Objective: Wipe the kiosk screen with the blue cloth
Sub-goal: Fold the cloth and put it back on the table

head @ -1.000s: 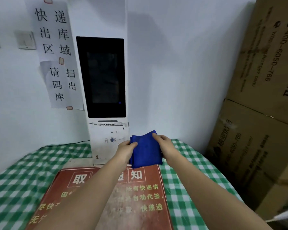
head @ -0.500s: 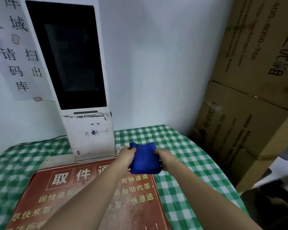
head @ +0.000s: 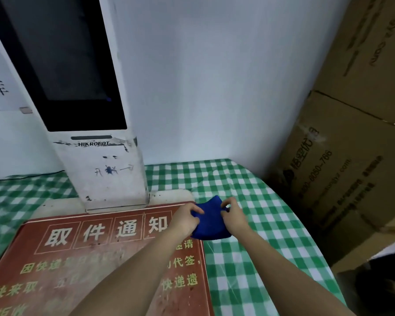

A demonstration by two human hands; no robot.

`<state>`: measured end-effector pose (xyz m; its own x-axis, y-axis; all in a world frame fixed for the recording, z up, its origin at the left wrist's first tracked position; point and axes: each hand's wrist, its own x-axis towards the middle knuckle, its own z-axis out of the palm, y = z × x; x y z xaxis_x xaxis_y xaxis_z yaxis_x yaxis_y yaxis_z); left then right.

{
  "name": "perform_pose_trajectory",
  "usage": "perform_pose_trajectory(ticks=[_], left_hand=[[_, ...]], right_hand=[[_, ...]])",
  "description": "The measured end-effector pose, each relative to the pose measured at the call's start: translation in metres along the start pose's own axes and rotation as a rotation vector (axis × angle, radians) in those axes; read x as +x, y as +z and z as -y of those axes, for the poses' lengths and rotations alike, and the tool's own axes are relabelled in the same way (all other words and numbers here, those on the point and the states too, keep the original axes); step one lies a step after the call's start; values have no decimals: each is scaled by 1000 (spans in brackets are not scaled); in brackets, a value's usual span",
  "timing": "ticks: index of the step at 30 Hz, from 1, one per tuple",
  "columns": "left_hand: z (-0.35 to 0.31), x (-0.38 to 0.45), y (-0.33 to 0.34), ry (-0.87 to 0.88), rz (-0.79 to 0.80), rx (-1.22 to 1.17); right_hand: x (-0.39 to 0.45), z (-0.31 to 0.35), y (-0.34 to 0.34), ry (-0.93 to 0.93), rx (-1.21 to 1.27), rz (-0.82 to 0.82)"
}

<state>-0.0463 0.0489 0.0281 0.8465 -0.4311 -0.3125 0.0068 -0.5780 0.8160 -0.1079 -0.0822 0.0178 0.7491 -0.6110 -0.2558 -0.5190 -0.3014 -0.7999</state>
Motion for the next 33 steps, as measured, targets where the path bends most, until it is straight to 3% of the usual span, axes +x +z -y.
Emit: perform_pose_trajectory(ticks=[6,14,25,33], left_hand=[[6,51,22,-8,62,99],[11,104,47,-89,190,-6],[14,132,63,-179,222,-139],[17,110,35,-199,182,-166]], right_hand=[[57,-21,20,-71,-87,55],[115,-50,41,-81,-171,63],[148,-66,50,-112,-212,124],[148,-68,43,67,-336,46]])
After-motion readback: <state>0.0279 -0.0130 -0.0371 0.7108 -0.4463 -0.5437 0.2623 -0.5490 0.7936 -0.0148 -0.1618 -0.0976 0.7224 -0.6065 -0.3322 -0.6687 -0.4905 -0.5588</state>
